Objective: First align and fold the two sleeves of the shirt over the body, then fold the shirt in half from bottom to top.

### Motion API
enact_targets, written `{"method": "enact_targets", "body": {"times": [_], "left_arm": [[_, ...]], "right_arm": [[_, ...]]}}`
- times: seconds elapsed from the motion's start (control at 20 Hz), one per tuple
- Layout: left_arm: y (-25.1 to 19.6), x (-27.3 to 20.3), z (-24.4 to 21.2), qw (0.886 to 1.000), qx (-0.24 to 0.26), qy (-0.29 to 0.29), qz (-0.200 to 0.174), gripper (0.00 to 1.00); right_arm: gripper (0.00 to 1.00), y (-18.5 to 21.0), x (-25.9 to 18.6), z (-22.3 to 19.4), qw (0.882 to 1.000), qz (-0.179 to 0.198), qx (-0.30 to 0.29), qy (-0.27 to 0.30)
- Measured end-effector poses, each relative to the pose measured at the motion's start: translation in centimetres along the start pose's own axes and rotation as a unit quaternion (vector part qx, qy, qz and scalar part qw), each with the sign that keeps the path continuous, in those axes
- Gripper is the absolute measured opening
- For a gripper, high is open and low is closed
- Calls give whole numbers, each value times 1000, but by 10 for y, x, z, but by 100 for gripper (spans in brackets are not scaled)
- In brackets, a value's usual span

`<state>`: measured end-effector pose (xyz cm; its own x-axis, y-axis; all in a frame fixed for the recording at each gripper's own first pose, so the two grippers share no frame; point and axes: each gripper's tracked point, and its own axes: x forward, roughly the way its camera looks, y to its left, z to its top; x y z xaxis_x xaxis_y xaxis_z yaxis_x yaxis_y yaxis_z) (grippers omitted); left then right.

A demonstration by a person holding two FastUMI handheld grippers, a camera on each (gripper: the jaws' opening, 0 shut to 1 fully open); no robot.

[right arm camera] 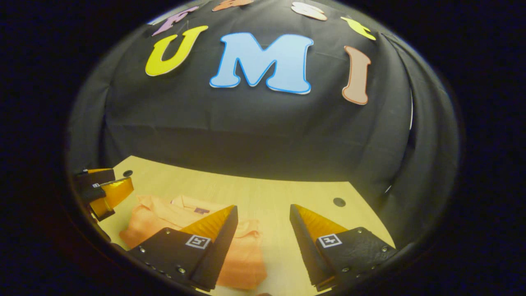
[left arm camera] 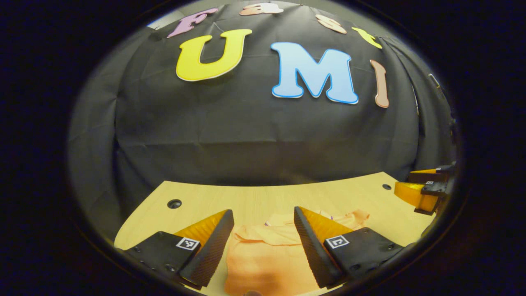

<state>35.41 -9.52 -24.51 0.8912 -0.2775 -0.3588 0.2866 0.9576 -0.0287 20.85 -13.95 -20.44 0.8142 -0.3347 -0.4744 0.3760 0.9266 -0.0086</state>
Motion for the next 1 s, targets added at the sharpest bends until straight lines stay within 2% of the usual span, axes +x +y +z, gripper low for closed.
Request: {"method": "enact_targets", "body": {"times": [0.4, 0.75, 0.85, 1.0], "left_arm": [[-28, -65, 33, 998, -25, -54, -5, 95], [-36, -133, 37, 996, -17, -83, 29, 94], [-40, -147, 42, 996, -14, -89, 28, 96], [-46, -169, 58, 994, 3, -104, 23, 94]], "right_arm": [[80, -7, -82, 34, 998, 20, -18, -63], [80, -15, -138, 38, 994, 46, -51, -88], [80, -13, -152, 37, 993, 56, -47, -91], [80, -11, -167, 41, 993, 61, -33, -96]]}}
